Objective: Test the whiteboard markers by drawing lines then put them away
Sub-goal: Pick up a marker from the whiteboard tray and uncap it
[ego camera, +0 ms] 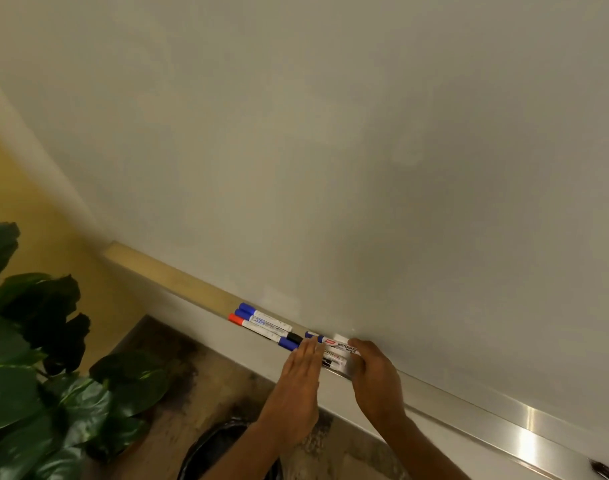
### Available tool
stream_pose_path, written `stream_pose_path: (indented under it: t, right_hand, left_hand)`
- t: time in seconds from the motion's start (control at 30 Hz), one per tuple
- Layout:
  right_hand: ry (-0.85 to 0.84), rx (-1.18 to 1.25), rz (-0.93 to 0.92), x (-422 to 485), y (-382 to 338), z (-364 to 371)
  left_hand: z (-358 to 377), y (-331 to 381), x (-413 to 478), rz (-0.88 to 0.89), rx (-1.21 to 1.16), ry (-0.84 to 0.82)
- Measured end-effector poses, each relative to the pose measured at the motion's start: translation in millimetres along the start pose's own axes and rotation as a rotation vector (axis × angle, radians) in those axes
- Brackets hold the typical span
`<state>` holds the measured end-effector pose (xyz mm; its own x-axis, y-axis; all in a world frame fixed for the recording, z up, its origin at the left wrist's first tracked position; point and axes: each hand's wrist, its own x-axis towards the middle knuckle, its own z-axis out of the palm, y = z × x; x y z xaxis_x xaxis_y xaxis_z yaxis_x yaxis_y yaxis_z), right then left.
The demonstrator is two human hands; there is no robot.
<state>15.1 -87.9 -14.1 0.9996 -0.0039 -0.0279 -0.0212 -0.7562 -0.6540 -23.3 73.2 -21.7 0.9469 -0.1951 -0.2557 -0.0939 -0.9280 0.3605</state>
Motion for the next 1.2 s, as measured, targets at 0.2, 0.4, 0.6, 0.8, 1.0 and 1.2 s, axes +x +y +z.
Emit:
stream_pose_path:
  t: [0.2,0.4,0.6,0.8,1.0,1.2]
  right_hand:
    - [-0.011,-0.008,-0.023,13.0,8.7,25.7]
    - [-0.034,0.026,-0.029,18.4,14.2,35.5]
    - [-0.039,-0.008,-0.015,18.4,21.5,38.9]
    - [-0.008,-0.019,-0.01,16.4,27.0,42.0]
    - [0.036,-0.02,-0.023,10.4,32.2,35.4]
    - [0.127,-0.047,-0.085,-3.6,42.7,25.5]
  left_hand:
    - [6.7,-5.7,26.8,0.015,0.025,0.01]
    - [14.1,-14.4,44.4,0.074,0.086,0.027]
    - [17.0,-16.5,51.1,0.03,0.199,-0.052]
    - [15.5,-15.7,51.4,0.016,0.234,-0.05]
    - [14.1,-15.7,51.8,0.017,0.24,-0.086]
    - [15.6,-11.5,47.0,0.022,0.242,-0.049]
